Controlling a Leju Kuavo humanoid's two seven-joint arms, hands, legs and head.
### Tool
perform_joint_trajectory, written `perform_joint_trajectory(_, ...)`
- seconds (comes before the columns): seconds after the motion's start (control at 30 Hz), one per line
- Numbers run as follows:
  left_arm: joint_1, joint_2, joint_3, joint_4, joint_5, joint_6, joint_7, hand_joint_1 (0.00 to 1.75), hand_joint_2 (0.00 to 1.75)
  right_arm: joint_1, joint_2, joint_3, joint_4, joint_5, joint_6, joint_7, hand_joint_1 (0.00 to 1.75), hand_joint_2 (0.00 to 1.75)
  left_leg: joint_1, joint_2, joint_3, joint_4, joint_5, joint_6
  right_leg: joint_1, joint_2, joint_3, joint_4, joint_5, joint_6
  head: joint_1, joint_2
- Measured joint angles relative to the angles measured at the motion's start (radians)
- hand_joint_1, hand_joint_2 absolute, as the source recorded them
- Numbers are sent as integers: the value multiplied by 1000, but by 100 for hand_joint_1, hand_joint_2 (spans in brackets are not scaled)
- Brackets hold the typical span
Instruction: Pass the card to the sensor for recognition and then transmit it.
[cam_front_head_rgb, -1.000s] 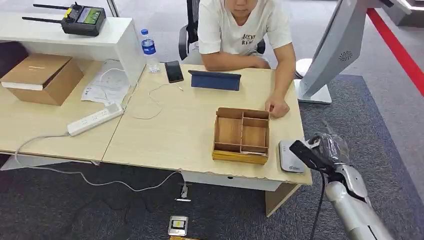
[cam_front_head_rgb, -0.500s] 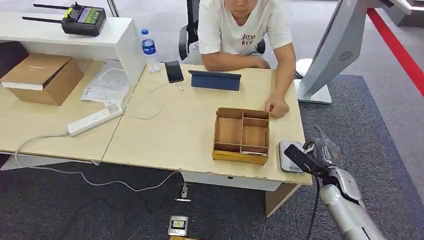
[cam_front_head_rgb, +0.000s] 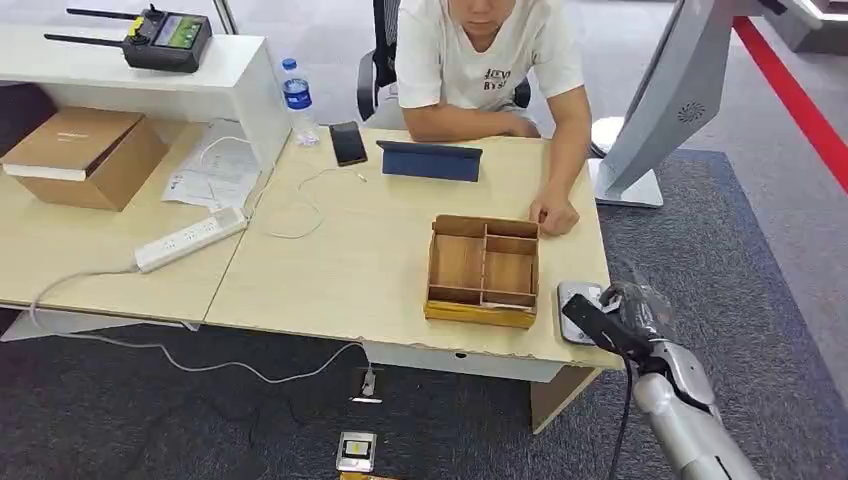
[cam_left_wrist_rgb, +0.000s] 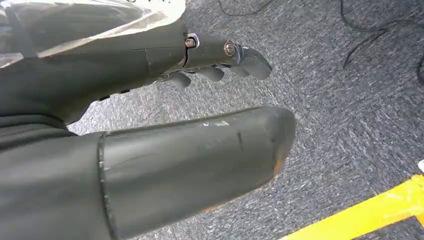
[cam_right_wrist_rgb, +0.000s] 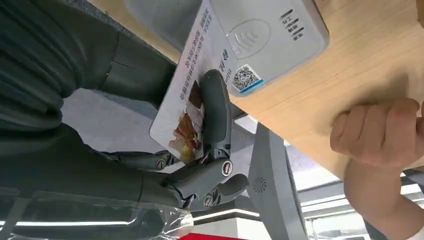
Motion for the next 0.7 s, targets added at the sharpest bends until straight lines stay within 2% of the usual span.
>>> perform_joint_trajectory(0.7,0,0,-2,0,-3,3,2,0,0,-7,10,0,13,-11,-5,-12,175,175,0,0,0,0,0,0,0,0,1,0,0,0,0,0)
